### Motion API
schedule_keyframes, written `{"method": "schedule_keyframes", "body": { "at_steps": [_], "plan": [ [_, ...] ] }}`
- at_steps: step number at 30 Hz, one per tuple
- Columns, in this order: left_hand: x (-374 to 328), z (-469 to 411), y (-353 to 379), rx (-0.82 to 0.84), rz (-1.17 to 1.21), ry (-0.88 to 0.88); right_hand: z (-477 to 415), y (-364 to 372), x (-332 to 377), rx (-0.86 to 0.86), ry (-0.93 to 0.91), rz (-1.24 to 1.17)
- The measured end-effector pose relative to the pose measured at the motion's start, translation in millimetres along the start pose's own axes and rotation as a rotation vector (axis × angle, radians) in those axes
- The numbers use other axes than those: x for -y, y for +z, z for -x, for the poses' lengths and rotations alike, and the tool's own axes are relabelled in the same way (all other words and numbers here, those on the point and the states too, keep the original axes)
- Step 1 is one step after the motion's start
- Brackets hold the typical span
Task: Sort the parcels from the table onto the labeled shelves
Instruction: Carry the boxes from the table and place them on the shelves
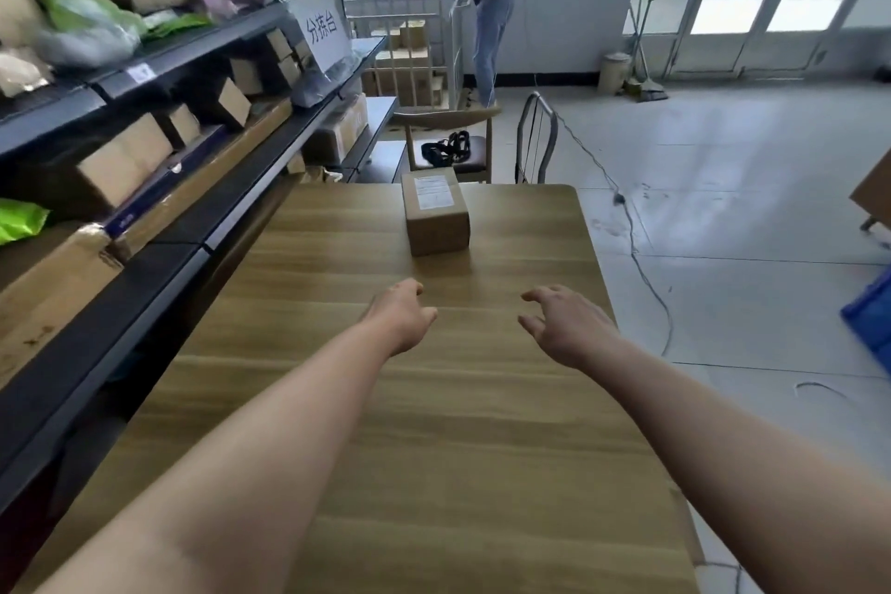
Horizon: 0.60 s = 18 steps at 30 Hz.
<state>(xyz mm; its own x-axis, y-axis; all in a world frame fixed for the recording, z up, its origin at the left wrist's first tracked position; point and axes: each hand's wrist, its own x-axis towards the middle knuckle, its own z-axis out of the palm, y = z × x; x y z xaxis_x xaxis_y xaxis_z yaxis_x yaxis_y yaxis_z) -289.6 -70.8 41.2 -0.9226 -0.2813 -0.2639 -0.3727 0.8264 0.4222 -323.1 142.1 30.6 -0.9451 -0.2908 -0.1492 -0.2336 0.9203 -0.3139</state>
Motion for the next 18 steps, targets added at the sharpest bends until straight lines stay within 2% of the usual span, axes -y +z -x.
{"method": "schedule_keyframes", "body": {
  "at_steps": [11, 18],
  "plan": [
    [-6.2, -143.6, -0.2, -0.055, 0.051, -0.043, -163.3, 22.2, 8.2, 0.042, -0.068, -0.040],
    [-1.1, -236.4, 25.4, -0.140, 0.222, -0.149, -263.3, 45.8, 7.3, 0.011, -0.143, -0.160]
  ]
}}
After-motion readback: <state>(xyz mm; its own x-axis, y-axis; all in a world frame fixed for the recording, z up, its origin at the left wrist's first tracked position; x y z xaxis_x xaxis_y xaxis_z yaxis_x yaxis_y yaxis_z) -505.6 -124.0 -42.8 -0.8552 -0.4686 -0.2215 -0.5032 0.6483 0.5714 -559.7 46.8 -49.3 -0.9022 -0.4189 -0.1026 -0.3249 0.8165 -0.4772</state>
